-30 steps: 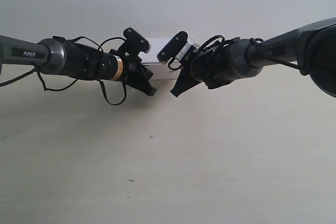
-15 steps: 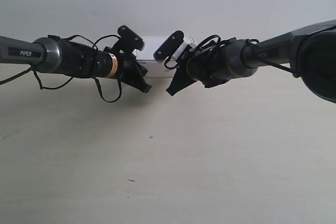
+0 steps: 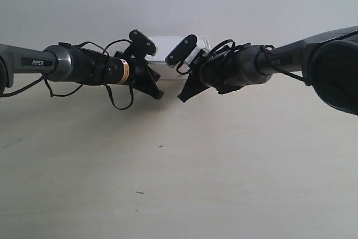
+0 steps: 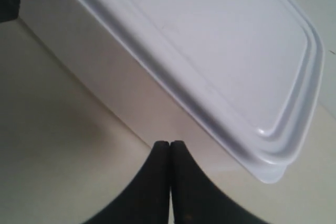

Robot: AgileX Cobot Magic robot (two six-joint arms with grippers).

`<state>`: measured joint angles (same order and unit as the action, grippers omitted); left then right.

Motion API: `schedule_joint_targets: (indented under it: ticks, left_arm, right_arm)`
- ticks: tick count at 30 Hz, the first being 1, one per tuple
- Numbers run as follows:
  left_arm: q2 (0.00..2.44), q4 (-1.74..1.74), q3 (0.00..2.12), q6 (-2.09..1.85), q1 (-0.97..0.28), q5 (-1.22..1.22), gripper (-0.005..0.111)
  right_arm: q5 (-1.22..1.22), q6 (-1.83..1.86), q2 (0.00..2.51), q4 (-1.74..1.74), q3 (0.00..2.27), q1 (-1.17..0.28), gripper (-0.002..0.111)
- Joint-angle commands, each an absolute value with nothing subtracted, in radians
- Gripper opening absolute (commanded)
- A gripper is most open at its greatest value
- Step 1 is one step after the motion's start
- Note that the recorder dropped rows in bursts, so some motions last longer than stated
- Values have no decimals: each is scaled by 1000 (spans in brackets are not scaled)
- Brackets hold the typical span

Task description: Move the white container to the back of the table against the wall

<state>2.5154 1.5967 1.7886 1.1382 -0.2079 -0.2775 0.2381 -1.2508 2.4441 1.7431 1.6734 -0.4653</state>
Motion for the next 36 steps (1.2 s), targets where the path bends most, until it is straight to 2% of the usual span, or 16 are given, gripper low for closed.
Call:
schedule_joint_targets:
  ticks: [1, 16, 36]
  left_arm:
    - [2527, 1586, 1818, 1136, -192, -280, 0]
    - [2577, 1582, 1907, 1140, -181, -303, 0]
    - [2578, 1582, 1909, 1131, -181, -322, 0]
  right_arm:
    - [240, -1256, 2457, 1744, 1714, -459, 0]
    - [234, -1256, 2468, 1744, 1757, -455, 0]
    - [312, -1193, 2522, 1744, 1834, -455, 0]
